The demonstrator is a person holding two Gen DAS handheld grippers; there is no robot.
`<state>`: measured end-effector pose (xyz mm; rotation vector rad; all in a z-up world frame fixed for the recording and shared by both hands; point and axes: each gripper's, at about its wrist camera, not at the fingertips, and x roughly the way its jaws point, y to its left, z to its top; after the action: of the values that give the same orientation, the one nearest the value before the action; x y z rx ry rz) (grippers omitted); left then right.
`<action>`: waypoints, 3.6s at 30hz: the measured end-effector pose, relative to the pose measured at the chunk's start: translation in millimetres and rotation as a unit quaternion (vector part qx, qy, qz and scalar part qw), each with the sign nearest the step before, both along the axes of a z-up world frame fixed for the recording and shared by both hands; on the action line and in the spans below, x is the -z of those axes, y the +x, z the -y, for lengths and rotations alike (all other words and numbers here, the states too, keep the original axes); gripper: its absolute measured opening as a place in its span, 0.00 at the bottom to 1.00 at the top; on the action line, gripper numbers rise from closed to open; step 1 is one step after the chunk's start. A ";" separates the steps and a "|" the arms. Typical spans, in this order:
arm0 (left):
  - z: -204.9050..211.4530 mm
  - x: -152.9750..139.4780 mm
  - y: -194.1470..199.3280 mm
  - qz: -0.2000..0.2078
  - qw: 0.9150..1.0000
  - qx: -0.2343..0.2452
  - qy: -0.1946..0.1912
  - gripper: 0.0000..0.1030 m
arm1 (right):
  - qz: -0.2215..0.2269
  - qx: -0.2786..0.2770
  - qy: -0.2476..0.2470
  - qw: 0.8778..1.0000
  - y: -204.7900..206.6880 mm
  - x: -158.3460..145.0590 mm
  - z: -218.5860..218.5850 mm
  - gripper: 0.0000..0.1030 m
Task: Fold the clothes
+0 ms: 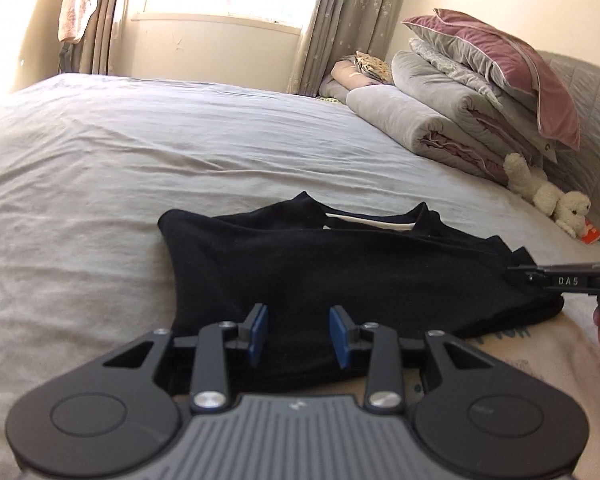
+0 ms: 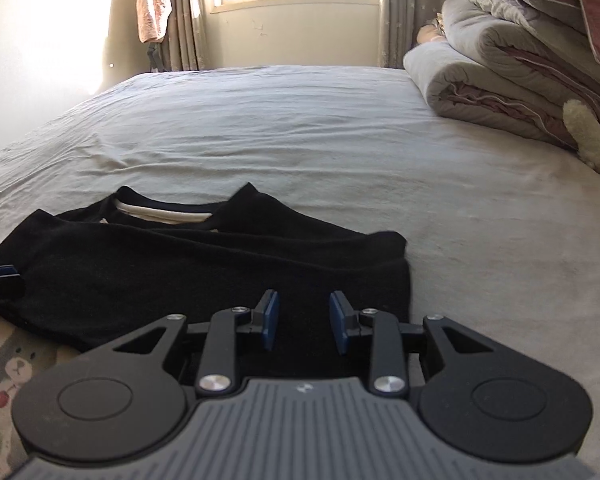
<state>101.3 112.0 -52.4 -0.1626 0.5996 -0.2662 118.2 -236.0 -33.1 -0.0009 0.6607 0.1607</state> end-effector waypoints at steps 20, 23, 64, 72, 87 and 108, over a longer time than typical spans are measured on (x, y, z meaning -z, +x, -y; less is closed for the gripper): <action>69.4 -4.8 -118.4 -0.025 0.997 0.050 0.049 0.42 | -0.075 -0.002 0.066 0.995 -145.4 -13.5 17.3 0.36; 72.5 -8.9 -144.6 -0.031 0.997 0.045 0.058 0.43 | -0.073 -0.001 0.036 0.997 -177.2 -4.5 19.3 0.36; -30.1 -25.2 -267.6 -0.147 0.976 -0.144 -0.068 0.06 | -0.123 0.003 0.194 0.973 -277.9 -10.7 81.5 0.10; -29.1 -17.2 -261.8 -0.170 0.975 -0.129 -0.057 0.10 | -0.144 0.014 0.190 0.971 -275.3 -1.5 89.4 0.16; -23.7 -18.8 -264.4 -0.160 0.979 -0.113 -0.055 0.07 | -0.136 0.001 0.187 0.973 -275.9 -4.9 86.0 0.15; -41.0 -47.7 -195.6 -0.166 0.966 -0.145 -0.137 0.06 | -0.122 0.030 0.244 0.962 -214.5 -39.1 88.3 0.14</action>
<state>-94.3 153.0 -4.7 -0.5651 0.8606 -0.0344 -96.3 -324.3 5.9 0.5208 0.8513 0.2653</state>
